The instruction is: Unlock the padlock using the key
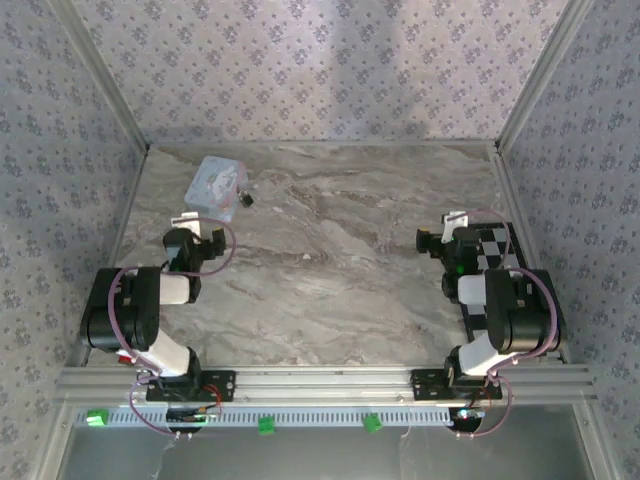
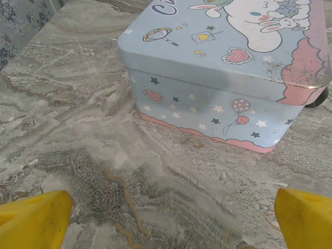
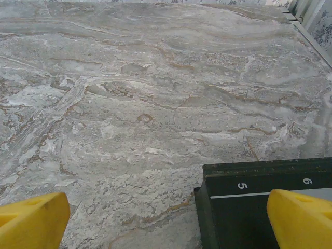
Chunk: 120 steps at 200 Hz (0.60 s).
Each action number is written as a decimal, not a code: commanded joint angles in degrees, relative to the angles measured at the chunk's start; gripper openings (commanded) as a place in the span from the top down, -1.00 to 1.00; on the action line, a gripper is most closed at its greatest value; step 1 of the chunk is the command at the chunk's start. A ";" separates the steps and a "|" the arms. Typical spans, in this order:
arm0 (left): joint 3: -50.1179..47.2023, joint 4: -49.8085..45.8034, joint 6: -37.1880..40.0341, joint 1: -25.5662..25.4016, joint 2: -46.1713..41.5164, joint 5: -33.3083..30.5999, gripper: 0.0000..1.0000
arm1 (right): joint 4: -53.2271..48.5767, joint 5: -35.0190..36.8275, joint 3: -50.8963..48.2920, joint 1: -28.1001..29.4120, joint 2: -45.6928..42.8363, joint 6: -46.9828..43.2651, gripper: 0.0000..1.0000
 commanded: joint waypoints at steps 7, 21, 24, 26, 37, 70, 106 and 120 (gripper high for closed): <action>1.45 0.41 0.64 0.51 -0.79 1.11 -1.00 | 0.52 0.53 1.11 0.09 0.21 0.13 -0.98; 1.42 0.41 0.65 0.47 -0.78 1.12 -1.00 | 0.42 0.27 1.19 0.05 0.21 0.22 -0.98; 1.42 0.41 0.63 0.45 -0.79 1.14 -1.00 | 0.43 0.20 1.14 -0.06 0.21 0.22 -0.98; 1.42 0.41 0.63 0.45 -0.79 1.11 -1.00 | 0.43 0.18 1.14 -0.08 0.25 0.22 -0.98; 1.42 0.41 0.68 0.44 -0.79 1.12 -1.00 | 0.43 0.14 1.21 -0.08 0.21 0.22 -0.98; 1.47 0.42 0.67 0.49 -0.75 1.12 -1.00 | 0.34 -0.15 1.14 -0.25 0.21 0.31 -0.98; 1.47 0.41 0.64 0.47 -0.79 1.12 -1.00 | 0.34 -0.17 1.21 -0.22 0.23 0.31 -0.98; 1.45 0.41 0.64 0.51 -0.79 1.13 -1.00 | 0.26 -0.28 1.20 -0.32 0.21 0.31 -0.98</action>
